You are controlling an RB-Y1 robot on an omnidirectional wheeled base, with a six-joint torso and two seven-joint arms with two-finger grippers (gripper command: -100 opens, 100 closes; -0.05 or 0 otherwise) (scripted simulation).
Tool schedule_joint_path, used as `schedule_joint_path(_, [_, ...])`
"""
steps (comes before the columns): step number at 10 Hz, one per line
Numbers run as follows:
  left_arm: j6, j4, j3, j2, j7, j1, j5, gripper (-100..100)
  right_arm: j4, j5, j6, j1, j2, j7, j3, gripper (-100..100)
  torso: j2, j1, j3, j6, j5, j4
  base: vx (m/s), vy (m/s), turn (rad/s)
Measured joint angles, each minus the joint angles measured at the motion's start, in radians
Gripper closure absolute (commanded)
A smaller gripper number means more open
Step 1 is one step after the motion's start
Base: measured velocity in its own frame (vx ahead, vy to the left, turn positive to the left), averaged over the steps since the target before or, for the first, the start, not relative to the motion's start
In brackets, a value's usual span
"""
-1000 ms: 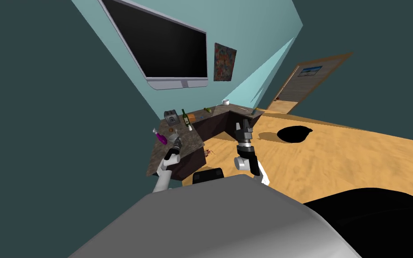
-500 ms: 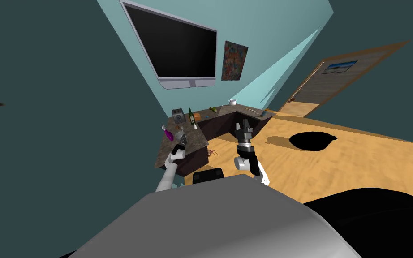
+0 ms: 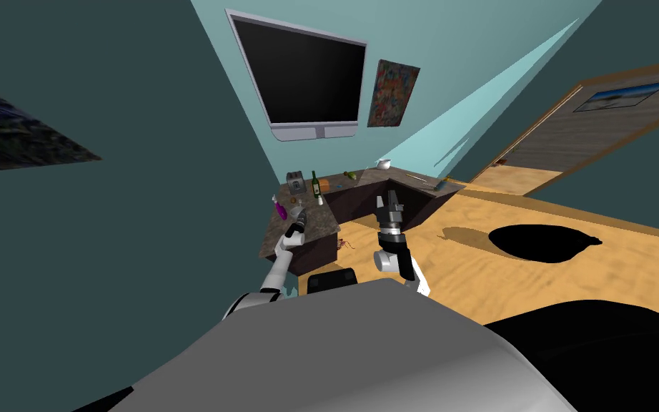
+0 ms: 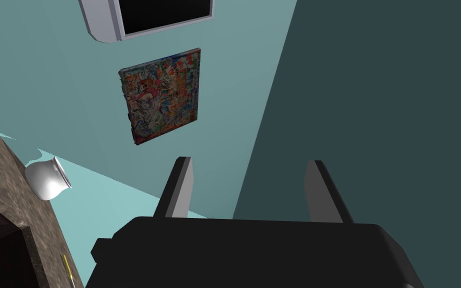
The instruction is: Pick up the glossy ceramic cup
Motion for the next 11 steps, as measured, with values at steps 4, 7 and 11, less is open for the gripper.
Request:
schedule_joint_path(4, [-0.007, 0.041, -0.014, -0.001, -0.002, -0.036, 0.0, 100, 0.0, 0.0, 0.0, 0.0, 0.0, 0.0, 0.0, 0, 0.0, -0.001, 0.001, 0.001, -0.001, 0.001, 0.0, 0.002, 0.001])
schedule_joint_path(7, [-0.008, 0.041, -0.015, -0.001, -0.002, -0.037, 0.0, 100, 0.0, 0.0, 0.0, 0.0, 0.0, 0.0, 0.0, 0, 0.001, -0.002, 0.001, 0.001, -0.001, 0.001, 0.0, 0.0, 0.0])
schedule_joint_path(11, [-0.001, -0.019, 0.024, 0.016, 0.005, 0.025, 0.009, 100, 0.0, 0.0, 0.0, 0.0, 0.0, 0.0, 0.0, 0, 0.002, -0.005, 0.002, 0.002, -0.001, 0.002, 0.004, -0.021, -0.214])
